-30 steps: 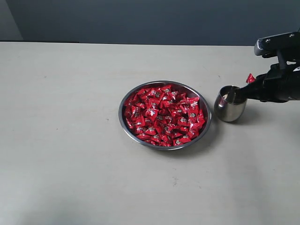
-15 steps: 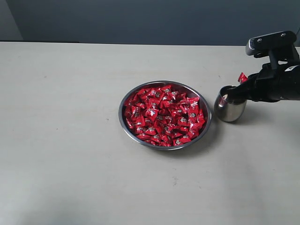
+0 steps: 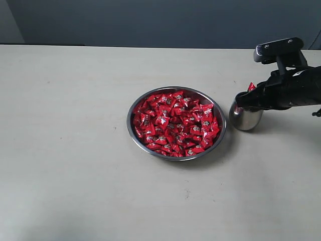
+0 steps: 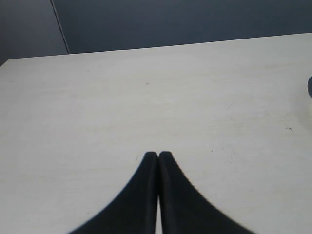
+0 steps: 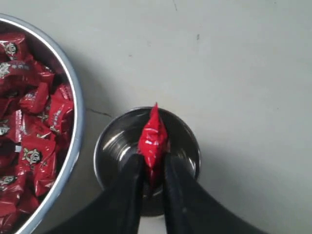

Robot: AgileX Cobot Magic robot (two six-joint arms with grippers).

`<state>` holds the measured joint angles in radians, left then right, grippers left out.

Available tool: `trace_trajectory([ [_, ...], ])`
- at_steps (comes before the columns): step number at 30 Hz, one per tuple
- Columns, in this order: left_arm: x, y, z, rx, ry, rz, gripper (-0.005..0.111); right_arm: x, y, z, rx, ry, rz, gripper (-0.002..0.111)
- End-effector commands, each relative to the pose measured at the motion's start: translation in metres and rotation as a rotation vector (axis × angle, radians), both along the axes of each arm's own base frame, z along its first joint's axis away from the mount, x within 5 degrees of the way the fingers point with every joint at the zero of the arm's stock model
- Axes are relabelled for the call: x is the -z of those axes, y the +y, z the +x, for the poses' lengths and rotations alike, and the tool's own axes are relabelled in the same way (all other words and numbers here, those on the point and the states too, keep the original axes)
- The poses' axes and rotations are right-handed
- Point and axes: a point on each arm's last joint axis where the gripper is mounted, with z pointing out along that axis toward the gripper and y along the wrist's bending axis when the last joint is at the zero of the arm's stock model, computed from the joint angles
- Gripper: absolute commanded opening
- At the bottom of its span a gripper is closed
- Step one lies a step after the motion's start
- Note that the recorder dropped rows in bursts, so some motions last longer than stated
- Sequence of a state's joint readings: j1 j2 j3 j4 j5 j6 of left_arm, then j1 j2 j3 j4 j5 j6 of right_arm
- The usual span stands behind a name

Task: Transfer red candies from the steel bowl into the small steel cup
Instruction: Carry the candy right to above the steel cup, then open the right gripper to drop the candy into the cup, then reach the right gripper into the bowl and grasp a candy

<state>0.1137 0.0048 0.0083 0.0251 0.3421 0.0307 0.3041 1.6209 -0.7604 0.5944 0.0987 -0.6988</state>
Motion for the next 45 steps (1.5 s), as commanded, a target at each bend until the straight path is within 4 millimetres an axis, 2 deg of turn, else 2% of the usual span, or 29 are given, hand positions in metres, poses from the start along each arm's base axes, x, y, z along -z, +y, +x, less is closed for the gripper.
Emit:
trace_trajectory([
  [1,-0.003,0.000,0.000,0.005,-0.018,0.003,0.000,0.005,0.003,0.005,-0.011,0.025,-0.001,0.015],
  [22,-0.003,0.000,0.000,0.005,-0.018,0.003,0.000,0.007,0.002,0.007,-0.010,0.020,-0.009,0.016],
  [24,-0.003,0.000,0.000,0.005,-0.018,0.003,0.000,0.007,0.002,0.006,-0.010,0.020,-0.009,0.026],
  [25,-0.003,0.000,0.000,0.005,-0.018,0.003,0.000,0.007,0.002,0.006,-0.012,0.020,-0.011,0.041],
  [27,-0.003,0.000,0.000,0.005,-0.018,0.003,0.000,0.007,0.002,0.006,-0.015,0.019,-0.014,0.057],
  [31,-0.003,0.000,0.000,0.005,-0.018,0.003,0.000,0.002,0.002,0.007,-0.007,-0.001,-0.007,0.055],
  [36,-0.003,0.000,0.000,0.005,-0.018,0.003,0.000,-0.015,0.004,0.001,-0.013,-0.029,0.026,0.051],
  [38,-0.003,0.000,0.000,0.005,-0.018,0.003,0.000,-0.022,0.016,-0.007,-0.063,-0.032,0.037,0.048],
  [40,-0.003,0.000,0.000,0.005,-0.018,0.003,0.000,-0.022,0.036,-0.016,-0.161,-0.046,0.016,0.044],
  [41,-0.003,0.000,0.000,0.005,-0.018,0.003,0.000,-0.019,0.053,-0.023,-0.261,-0.062,-0.022,0.043],
  [42,-0.003,0.000,0.000,0.005,-0.018,0.003,0.000,-0.017,0.060,-0.026,-0.303,-0.071,-0.039,0.043],
  [43,-0.003,0.000,0.000,0.005,-0.018,0.003,0.000,-0.014,0.075,-0.032,-0.364,-0.092,-0.059,0.043],
  [45,-0.003,0.000,0.000,0.005,-0.018,0.003,0.000,-0.007,0.094,-0.037,-0.404,-0.129,-0.073,0.043],
])
